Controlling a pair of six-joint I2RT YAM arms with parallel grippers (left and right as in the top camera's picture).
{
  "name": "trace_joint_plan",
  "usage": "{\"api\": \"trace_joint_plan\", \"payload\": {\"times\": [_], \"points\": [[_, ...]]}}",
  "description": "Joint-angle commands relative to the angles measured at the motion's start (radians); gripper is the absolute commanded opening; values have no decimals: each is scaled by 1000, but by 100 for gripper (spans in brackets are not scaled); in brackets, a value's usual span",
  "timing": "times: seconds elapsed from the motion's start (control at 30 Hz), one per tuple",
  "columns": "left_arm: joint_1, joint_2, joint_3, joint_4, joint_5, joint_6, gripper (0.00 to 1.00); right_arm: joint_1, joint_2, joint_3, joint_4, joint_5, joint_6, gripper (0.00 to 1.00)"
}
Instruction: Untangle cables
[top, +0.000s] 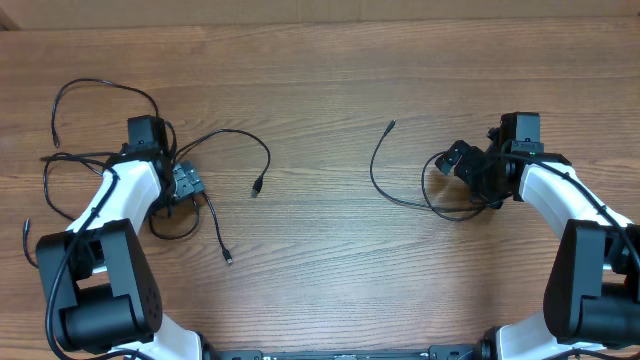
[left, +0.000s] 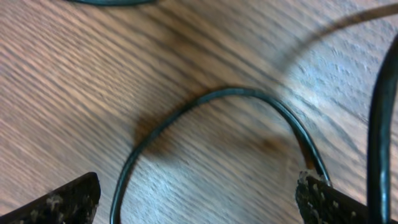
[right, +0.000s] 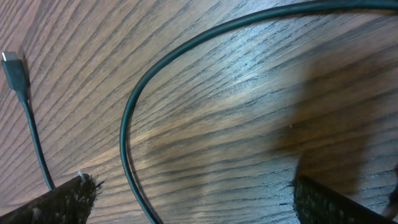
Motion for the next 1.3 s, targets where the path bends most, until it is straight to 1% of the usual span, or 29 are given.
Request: {"api": "trace_joint_plan", "payload": {"times": [0.0, 0.07, 0.23, 0.27, 0.33, 0.37, 0.43, 0.53, 0.6, 0.67, 0.7, 0.8, 0.93, 1.1, 1.27], "points": [[23, -18, -33, 40, 4, 111, 100, 4, -8, 1, 2, 14, -5, 100], [26, -18, -57, 79, 6, 130, 100, 4, -8, 1, 2, 15, -5, 100], [26, -18, -124, 175, 32, 130, 99, 4, -8, 1, 0, 22, -5, 100], [26, -18, -131, 188, 43, 130, 94, 4, -8, 1, -2, 22, -5, 100], [26, -18, -137, 198, 66, 130, 77, 4, -8, 1, -2, 22, -5, 100], [26, -18, -137, 198, 74, 130, 67, 4, -8, 1, -2, 22, -5, 100], [26, -18, -137, 203, 117, 130, 44, 4, -8, 1, -2, 22, -5, 100], [26, -18, -137, 215, 194, 130, 17, 4, -8, 1, -2, 22, -5, 100], [26, -18, -137, 220, 249, 130, 10, 4, -8, 1, -2, 22, -5, 100], [25, -18, -137, 220, 299, 130, 7, 4, -8, 1, -2, 22, -5, 100], [25, -18, -137, 220, 309, 130, 4, 4, -8, 1, -2, 22, -5, 100], [25, -18, -137, 220, 338, 130, 4, 4, -8, 1, -2, 22, -5, 100], [26, -20, -117, 204, 415, 132, 4, 4, -8, 1, -3, 40, -5, 100], [26, -37, -6, 92, 534, 153, 4, 4, -8, 1, -3, 40, -5, 100], [26, -86, 74, 85, 677, 152, 4, 4, -8, 1, -9, 40, -5, 100]]}}
